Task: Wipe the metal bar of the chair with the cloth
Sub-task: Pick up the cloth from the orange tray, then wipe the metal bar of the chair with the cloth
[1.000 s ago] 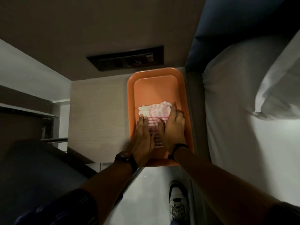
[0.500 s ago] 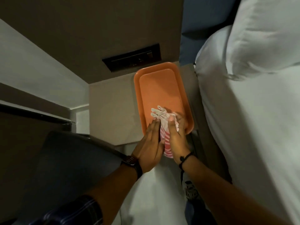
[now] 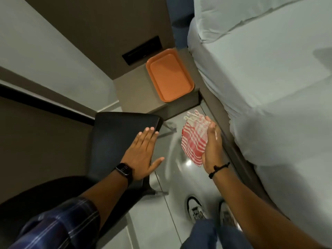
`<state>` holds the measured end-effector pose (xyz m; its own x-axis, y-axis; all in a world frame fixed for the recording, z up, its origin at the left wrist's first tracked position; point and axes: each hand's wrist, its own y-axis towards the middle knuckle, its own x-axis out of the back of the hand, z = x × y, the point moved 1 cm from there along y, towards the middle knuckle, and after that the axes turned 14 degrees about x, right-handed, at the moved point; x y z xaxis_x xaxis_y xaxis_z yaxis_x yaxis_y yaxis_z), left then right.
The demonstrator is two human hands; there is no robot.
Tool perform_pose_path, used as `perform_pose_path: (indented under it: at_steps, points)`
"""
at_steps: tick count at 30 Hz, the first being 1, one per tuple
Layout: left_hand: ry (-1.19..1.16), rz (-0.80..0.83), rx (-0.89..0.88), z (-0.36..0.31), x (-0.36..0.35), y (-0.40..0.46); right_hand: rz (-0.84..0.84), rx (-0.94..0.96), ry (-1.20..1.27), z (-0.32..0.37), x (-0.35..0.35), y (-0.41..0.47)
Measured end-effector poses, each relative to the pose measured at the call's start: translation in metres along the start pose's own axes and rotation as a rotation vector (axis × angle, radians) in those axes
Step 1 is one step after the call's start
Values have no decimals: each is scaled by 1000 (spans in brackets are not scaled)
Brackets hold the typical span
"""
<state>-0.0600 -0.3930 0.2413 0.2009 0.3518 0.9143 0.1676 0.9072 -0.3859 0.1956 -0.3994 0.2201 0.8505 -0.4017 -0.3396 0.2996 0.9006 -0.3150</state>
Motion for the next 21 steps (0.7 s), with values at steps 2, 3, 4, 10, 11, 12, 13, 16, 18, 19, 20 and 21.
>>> perform_pose_path:
  at_steps: [2,3,4,10,11,12,13,16,18,19,20,21]
  points:
    - [54,10,-5,-11,-9,-33,-24,12,-23,-11,17,-32]
    - [77,19,-2,-16,-16,-48,-24,16,-23,-19,26,-47]
    - [98,22,1,-21,-24,-61,-21,27,-18,-27,34,-61]
    - [231,53,-9,-46,-84,-126,20,25,-51,-92,84,-131]
    - [240,65,0,-51,-98,-136,28,23,-69,-108,93,-144]
    - [252,74,9,-57,-114,-146,25,28,-82,-127,101,-156]
    - [277,73,16,-60,-134,-155,23,31,-97,-149,108,-167]
    - [362,105,45,-60,-196,-174,-2,-14,-158,-223,116,-196]
    - [399,115,79,-52,-232,-172,5,-3,-194,-283,112,-206]
    - [434,109,87,-46,-250,-167,30,21,-206,-315,106,-206]
    - [466,100,87,-38,-260,-163,73,45,-226,-346,98,-206]
    - [497,86,72,-29,-273,-159,110,54,-248,-382,88,-207]
